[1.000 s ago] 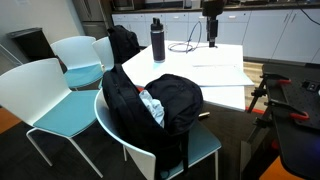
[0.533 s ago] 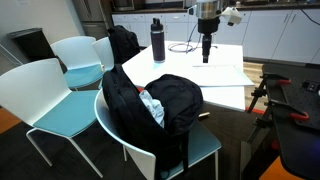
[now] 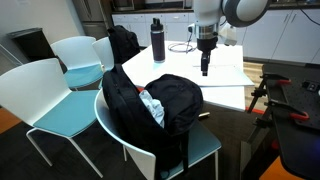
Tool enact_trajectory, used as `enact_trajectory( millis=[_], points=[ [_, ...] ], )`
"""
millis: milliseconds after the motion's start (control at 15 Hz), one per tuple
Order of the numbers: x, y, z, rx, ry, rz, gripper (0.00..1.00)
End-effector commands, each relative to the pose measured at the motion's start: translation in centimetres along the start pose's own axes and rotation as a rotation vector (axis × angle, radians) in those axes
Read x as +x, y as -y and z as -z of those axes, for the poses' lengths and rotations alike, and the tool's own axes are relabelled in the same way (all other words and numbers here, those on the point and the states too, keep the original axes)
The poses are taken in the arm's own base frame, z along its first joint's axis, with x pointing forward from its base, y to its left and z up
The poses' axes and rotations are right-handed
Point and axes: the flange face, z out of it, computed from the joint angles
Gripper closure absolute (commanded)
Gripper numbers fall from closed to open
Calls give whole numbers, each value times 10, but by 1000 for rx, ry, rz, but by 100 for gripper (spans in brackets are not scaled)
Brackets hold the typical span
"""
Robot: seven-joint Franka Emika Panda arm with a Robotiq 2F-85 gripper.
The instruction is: Close the notebook on the table
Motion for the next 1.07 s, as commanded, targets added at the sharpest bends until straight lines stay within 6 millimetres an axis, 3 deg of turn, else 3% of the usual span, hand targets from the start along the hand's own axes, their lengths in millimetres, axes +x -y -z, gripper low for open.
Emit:
enact_trajectory(
  millis=[0, 667, 1000],
  points=[
    [10, 1, -19, -38, -23, -4, 0],
    [28, 14, -68, -29, -32, 47, 0],
    [35, 20, -79, -35, -26, 47, 0]
  ],
)
